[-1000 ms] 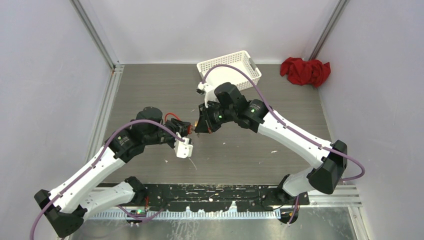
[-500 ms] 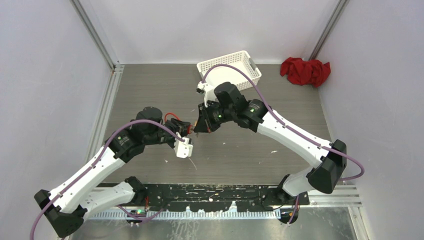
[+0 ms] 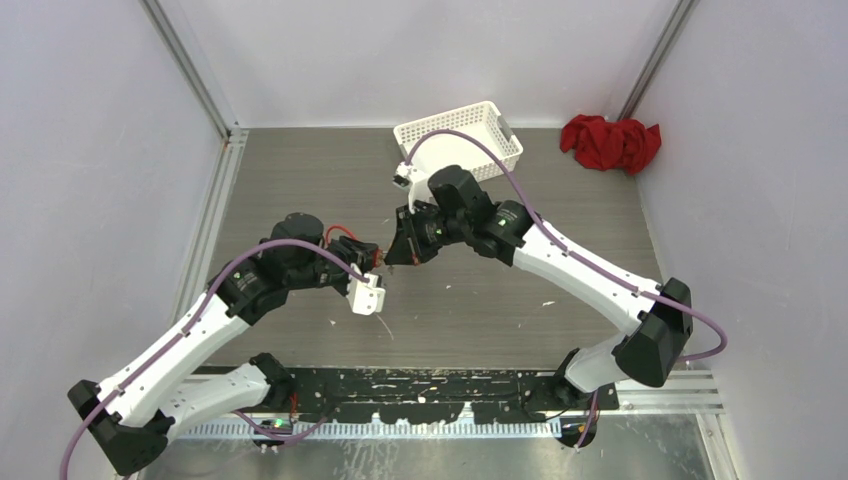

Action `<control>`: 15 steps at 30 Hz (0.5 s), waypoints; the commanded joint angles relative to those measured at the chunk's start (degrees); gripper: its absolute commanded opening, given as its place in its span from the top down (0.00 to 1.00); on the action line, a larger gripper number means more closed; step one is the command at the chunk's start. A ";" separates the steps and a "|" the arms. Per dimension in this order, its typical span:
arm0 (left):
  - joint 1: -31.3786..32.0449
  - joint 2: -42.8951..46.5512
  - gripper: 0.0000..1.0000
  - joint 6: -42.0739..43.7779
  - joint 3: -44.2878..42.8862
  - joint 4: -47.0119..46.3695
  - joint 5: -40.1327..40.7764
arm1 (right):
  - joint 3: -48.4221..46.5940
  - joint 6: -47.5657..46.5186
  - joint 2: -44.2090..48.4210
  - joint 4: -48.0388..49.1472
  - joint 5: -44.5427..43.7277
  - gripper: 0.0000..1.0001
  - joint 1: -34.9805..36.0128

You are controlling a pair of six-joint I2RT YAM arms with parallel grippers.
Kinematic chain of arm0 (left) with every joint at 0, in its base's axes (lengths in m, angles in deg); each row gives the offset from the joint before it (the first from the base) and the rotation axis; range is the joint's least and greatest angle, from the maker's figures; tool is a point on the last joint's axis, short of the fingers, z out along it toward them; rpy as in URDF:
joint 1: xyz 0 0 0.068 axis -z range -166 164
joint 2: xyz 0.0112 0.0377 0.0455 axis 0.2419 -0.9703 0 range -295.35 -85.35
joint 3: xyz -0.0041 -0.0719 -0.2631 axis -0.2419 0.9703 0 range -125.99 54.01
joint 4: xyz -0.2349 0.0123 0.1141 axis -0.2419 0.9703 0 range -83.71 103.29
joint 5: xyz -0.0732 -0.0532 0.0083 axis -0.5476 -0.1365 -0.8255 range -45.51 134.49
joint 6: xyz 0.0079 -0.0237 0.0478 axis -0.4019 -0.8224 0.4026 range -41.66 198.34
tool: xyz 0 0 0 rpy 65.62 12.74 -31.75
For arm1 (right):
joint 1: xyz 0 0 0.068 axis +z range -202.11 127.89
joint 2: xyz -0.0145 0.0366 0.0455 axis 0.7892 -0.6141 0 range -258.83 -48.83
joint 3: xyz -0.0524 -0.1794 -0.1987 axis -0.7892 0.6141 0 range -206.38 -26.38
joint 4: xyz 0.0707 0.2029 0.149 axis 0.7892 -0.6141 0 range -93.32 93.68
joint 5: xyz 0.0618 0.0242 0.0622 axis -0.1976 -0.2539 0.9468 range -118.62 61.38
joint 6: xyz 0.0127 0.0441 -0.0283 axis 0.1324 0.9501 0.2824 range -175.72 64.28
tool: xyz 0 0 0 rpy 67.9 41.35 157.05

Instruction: Unlock with the key

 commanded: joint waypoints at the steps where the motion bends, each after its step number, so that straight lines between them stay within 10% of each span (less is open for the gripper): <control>1: 0.80 0.70 1.00 -0.31 -2.93 -4.51 -3.15 | -0.05 2.12 2.13 7.14 1.35 0.99 0.34; 15: 0.92 3.47 1.00 0.67 -0.32 -9.69 -4.76 | 3.89 4.87 3.65 11.89 -2.06 0.99 0.38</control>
